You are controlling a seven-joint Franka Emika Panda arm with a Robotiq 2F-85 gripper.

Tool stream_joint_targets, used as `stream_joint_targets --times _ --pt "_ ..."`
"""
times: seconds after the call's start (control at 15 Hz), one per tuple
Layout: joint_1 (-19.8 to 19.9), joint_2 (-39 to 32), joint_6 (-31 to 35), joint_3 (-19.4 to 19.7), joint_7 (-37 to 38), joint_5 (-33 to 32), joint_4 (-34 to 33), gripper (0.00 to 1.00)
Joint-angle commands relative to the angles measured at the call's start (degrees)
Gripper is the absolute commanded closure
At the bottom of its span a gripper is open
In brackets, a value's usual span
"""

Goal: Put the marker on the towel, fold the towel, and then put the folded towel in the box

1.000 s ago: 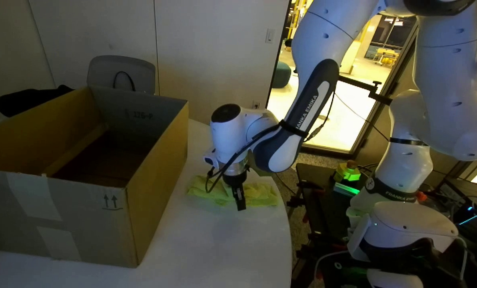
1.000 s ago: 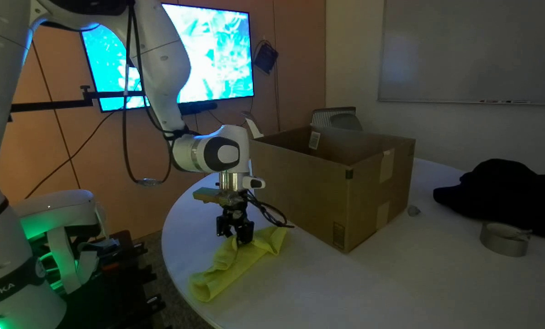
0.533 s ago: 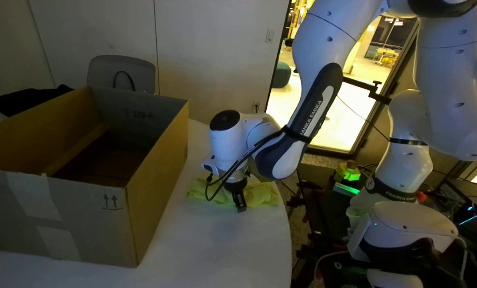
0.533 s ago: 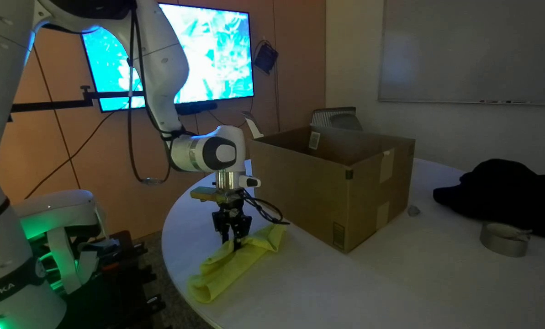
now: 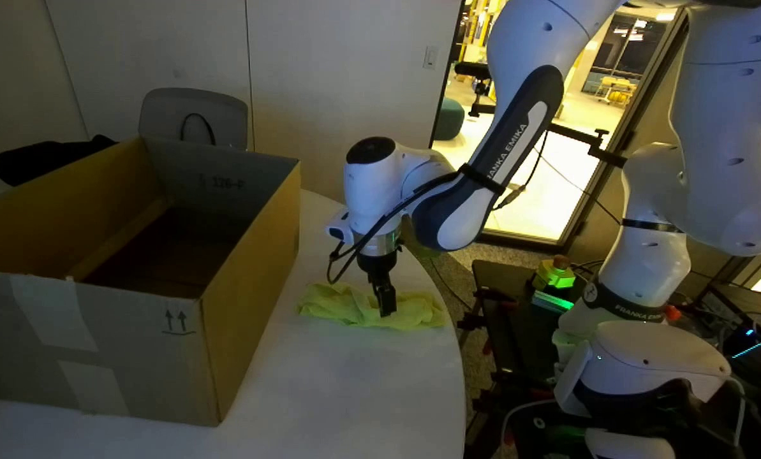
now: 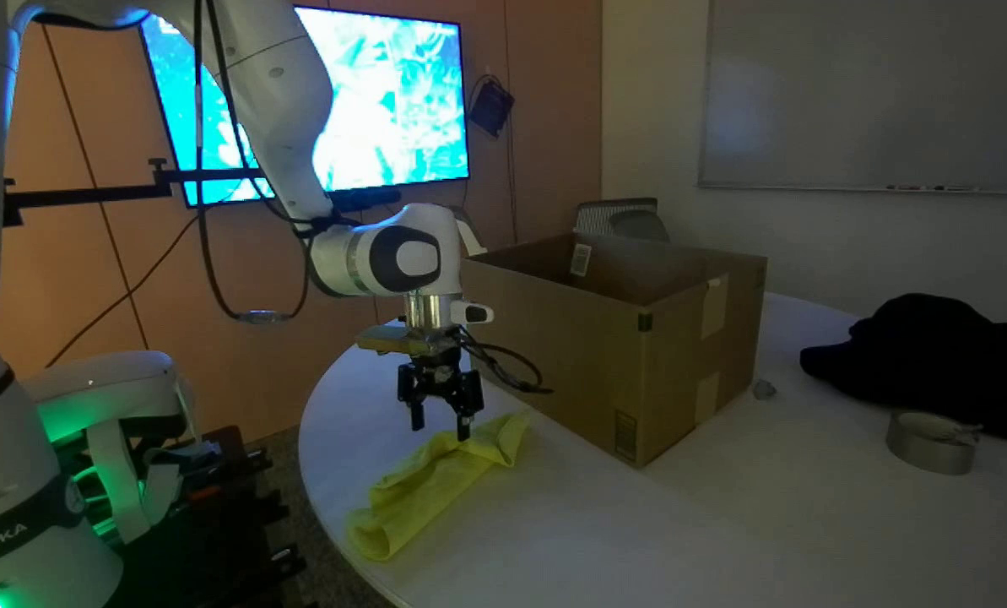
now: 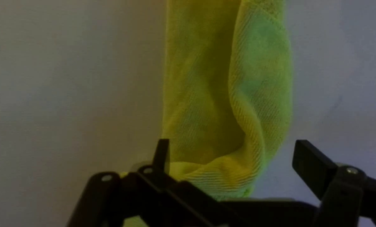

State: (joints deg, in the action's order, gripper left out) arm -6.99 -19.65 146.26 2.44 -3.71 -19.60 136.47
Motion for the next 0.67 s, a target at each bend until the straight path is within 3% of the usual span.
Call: stream_joint_targets --times 0.0,0.6 --pt "3.0 1.8 1.8 -0.6 -5.4 -0.9 1.9 0.0" --pt "7.9 -5.4 10.7 -3.7 -12.5 4.2 1.9 0.0"
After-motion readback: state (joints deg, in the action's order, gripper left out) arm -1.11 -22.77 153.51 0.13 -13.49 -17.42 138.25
